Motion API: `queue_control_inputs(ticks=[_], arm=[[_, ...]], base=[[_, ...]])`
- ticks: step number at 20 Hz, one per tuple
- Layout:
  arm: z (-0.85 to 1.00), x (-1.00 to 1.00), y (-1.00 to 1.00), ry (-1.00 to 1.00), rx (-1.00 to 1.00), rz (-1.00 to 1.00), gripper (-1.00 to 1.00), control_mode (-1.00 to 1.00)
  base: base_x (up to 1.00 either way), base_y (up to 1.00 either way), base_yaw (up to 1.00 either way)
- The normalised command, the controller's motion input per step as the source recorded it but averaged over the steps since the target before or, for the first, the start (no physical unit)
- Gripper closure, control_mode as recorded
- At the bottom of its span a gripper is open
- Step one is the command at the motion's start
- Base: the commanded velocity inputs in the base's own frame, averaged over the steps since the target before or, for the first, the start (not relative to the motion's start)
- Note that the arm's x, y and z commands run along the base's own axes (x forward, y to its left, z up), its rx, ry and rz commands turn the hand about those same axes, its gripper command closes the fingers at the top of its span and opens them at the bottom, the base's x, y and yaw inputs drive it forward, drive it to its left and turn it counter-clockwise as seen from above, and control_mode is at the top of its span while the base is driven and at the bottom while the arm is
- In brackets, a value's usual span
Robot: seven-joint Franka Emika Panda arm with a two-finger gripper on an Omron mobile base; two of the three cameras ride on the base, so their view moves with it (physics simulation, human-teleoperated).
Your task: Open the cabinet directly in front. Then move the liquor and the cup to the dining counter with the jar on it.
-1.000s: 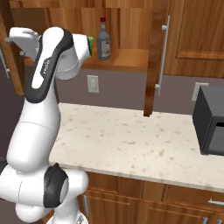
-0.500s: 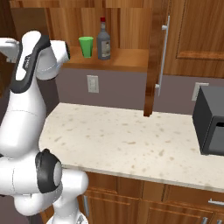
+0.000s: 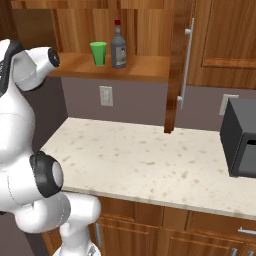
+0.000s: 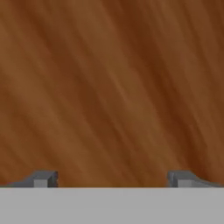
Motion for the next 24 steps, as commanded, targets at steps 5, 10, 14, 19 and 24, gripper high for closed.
queue_control_inputs(ticks=[5,10,14,19,24], arm=[[0.15,-0.37,-0.80,-0.27,0.05,-0.05,-1.00,-1.00],[0.18,-0.45,-1.00,-0.22,-0.01,-0.30,-1.00,-1.00],[0.09,-0.21,-0.81,-0.01,-0.15,-0.42,-1.00,-1.00],[0.03,-0.03,-0.41,0.00,-0.20,-0.48,-1.00,-1.00],[0.00,0.00,-0.52,0.04,-0.15,-0.54,-1.00,-1.00]], base=[[0.00,0.00,0.00],[0.00,0.00,0.00],[0.00,0.00,0.00],[0.00,0.00,0.00],[0.00,0.00,0.00]])
